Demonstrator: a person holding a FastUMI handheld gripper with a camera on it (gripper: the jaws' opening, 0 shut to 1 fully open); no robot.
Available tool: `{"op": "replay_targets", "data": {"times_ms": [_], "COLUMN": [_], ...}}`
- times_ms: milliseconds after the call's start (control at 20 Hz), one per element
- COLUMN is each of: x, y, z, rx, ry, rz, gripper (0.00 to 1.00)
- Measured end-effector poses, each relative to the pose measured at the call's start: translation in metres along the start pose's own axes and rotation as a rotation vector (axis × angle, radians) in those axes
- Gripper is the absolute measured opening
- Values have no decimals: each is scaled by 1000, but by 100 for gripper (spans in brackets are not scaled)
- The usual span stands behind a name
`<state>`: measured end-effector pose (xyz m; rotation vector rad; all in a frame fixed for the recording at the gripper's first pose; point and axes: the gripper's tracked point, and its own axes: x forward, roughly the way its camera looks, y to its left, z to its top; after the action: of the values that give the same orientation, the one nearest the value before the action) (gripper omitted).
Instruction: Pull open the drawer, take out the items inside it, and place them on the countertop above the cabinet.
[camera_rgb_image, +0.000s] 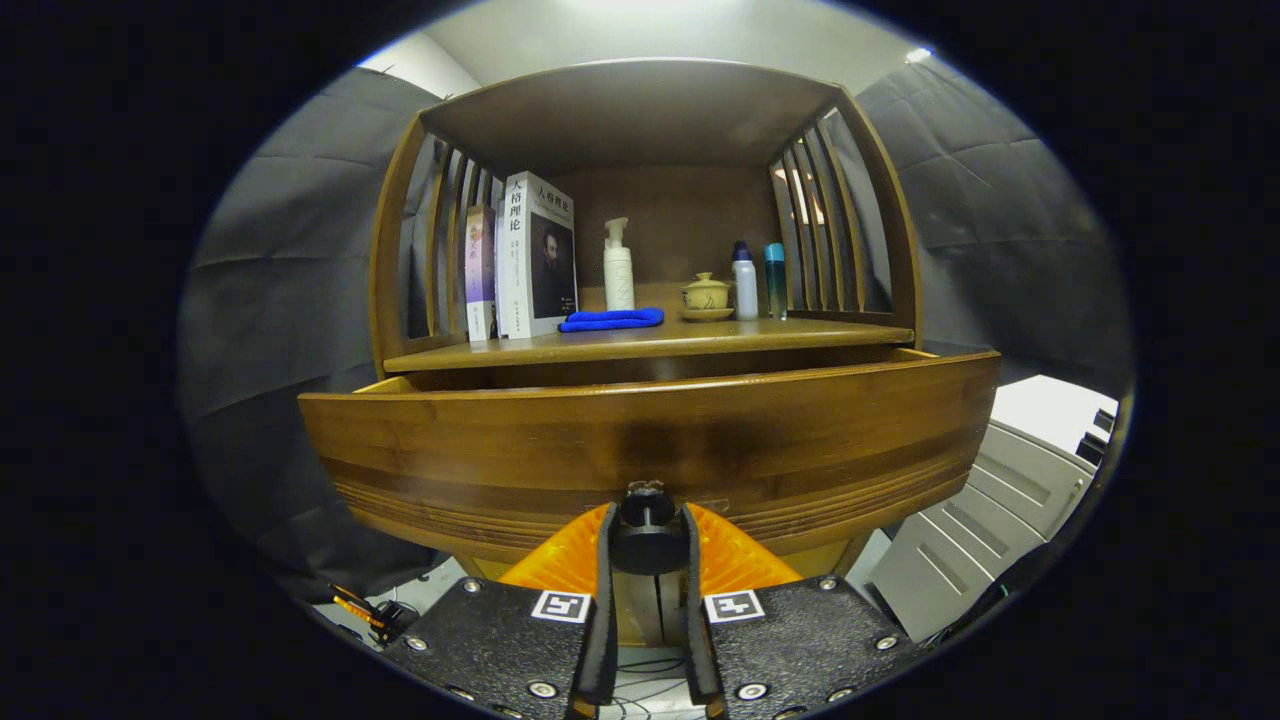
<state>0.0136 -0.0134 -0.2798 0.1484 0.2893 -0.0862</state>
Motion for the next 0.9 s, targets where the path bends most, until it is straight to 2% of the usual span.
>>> {"op": "replay_targets", "data": {"times_ms": [200,900], "x": [-25,-87], "y": [2,11], "z": [-6,-23], "rx": [32,9], "ry": [23,84], "rz": [11,37], "gripper": [28,28]}}
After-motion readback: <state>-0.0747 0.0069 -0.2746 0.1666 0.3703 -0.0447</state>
